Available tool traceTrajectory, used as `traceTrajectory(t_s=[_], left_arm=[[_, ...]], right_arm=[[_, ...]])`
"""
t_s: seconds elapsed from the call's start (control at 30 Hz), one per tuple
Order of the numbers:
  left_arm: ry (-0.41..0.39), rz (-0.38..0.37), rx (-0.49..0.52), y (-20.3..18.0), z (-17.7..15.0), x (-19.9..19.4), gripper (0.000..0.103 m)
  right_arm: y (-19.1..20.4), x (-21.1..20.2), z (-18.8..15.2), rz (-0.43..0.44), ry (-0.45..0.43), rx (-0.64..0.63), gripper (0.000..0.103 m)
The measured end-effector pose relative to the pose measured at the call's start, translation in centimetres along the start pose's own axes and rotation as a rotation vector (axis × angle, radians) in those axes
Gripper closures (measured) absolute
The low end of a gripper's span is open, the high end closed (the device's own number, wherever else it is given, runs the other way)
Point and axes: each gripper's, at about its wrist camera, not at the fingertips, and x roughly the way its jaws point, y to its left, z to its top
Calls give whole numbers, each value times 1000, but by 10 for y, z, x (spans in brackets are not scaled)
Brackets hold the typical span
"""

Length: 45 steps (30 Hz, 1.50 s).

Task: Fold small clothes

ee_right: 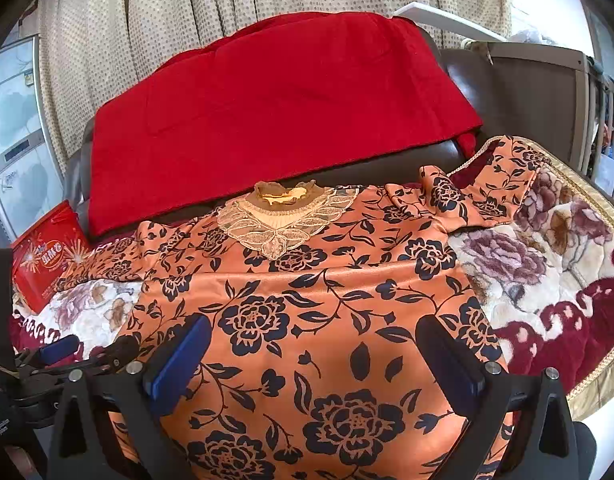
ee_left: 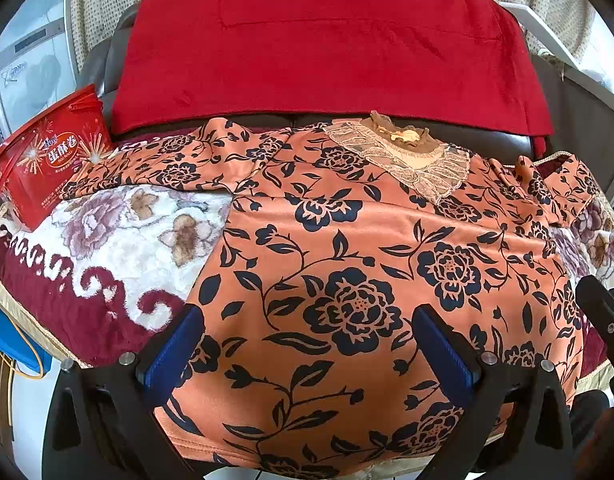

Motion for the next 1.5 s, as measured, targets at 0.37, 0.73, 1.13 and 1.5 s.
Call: traceTrajectory(t_s=[0.37,0.73,1.13,1.5], left_arm=[[-2,3,11,-3,-1,-4,0],[58,6,-16,9,-6,26,0],[106,59,34,-8,5,67,0],[127,24,-22,2,13,105,0]], right_arm=[[2,-1,0,7,3,-5,0],[-44,12,-1,238,65,137,0],[-286,40,78,325,-148,655,29],[-449,132,182,83,-151,819,42]])
